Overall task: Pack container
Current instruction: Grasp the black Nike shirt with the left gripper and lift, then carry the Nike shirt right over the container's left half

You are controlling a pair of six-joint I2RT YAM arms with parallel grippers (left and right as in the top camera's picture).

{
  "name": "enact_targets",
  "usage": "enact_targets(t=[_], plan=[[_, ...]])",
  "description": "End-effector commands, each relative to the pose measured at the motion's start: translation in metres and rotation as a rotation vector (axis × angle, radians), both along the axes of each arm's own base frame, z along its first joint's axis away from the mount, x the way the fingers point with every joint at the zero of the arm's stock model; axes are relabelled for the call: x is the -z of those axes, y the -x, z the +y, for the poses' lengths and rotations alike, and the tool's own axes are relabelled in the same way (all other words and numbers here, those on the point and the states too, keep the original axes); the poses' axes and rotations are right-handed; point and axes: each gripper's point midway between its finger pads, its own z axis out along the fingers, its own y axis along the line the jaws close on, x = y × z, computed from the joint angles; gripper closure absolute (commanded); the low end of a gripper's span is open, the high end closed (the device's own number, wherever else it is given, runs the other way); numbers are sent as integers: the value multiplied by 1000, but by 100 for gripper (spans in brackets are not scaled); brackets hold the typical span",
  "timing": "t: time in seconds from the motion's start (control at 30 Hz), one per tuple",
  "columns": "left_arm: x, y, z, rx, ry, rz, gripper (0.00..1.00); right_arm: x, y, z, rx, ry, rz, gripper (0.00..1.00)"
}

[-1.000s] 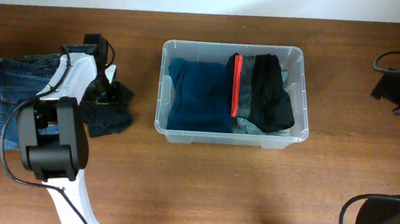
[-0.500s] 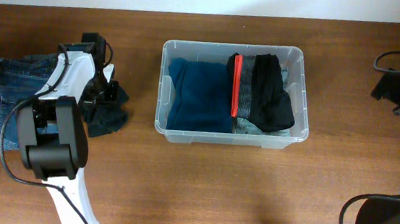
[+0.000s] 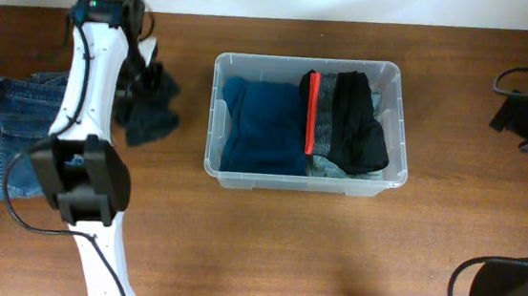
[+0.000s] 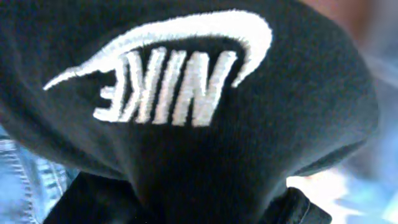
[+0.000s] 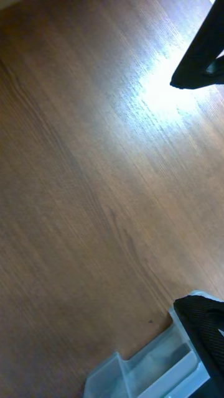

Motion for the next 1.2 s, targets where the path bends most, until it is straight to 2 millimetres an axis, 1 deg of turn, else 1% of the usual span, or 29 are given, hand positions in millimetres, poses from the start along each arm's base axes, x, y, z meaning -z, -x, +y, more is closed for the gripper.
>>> enact_targets(t=[0.0, 0.1, 0.17, 0.23, 0.27, 0.37, 0.5, 0.57, 0.7, 0.8, 0.83, 1.03, 1.1, 1.17], plan=[[-60, -12, -37, 3, 42, -150, 99, 1, 1, -3, 18, 6, 6, 2], [-95, -13, -68, 36, 62, -243, 99, 1, 1, -3, 18, 6, 6, 1], [-108, -12, -88, 60, 78, -284, 100, 1, 1, -3, 18, 6, 6, 2], [-114, -9, -111, 72, 95, -302, 99, 1, 1, -3, 18, 6, 6, 2], [-114, -6, -127, 85, 106, -304, 100, 1, 1, -3, 18, 6, 6, 2], [-108, -4, -152, 128, 114, -300, 99, 1, 1, -3, 18, 6, 6, 2], [-92, 1, -189, 187, 122, -275, 99, 1, 1, -3, 18, 6, 6, 1], [-79, 5, -206, 213, 119, -250, 99, 1, 1, -3, 18, 6, 6, 2], [-50, 11, -228, 256, 103, -185, 100, 1, 1, -3, 18, 7, 6, 2], [-24, 14, -240, 279, 86, -135, 99, 1, 1, -3, 18, 6, 6, 2], [-13, 16, -245, 290, 79, -113, 99, 1, 1, -3, 18, 6, 6, 1], [26, 25, -261, 323, 48, -30, 99, 1, 1, -3, 18, 6, 6, 2], [43, 29, -265, 335, 34, 3, 99, 1, 1, -3, 18, 6, 6, 2], [53, 31, -268, 339, 32, 25, 99, 1, 1, -3, 18, 6, 6, 2]])
